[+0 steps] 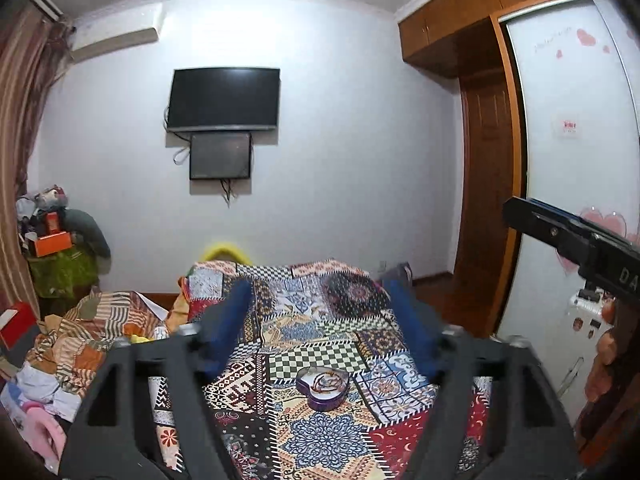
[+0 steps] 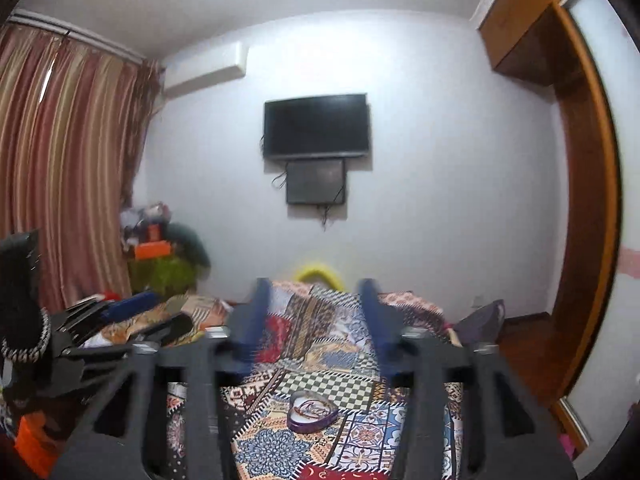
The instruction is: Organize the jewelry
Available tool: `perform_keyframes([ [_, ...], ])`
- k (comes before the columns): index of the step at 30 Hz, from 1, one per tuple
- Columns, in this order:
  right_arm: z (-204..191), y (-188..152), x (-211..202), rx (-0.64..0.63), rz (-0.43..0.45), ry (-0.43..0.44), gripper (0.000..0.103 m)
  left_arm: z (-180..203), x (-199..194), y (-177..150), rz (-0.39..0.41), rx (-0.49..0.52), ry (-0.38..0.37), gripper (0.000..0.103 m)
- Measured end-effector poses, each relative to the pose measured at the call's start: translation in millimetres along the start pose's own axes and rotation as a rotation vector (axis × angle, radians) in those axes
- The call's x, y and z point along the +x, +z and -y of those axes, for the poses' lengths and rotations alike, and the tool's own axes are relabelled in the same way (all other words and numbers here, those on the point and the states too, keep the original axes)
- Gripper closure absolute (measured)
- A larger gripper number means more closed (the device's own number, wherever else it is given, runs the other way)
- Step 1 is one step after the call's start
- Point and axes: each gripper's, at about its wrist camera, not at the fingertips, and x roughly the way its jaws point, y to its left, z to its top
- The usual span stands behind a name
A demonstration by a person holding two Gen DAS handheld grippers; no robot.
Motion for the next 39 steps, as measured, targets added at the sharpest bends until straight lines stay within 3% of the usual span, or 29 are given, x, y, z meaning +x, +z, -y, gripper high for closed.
perform_keyframes([
  [3,-3.0,-3.7,-8.4,-0.001,0.039,-0.062,0.022,1.7,-8.7,-1.1,0.015,-0.008,0.019,0.01],
  [8,-7.4,-9.1,-8.9,-0.02,0.044,-0.124,0.0,3.3,-13.0,-2.5,0.028,0.005,0.058,0.008],
  [21,-7.4,-15.4,-26.2,-0.041,0.018,-0.128,0.0,-3.5,-18.6,-8.4,0.003,-0.034,0.059,0.008],
  [39,-2.6,-14.7,-26.4,-0.03,-0.019,-0.111,0.0,3.1,-15.8,-10.9,-0.006,-0.014,0.078,0.008],
])
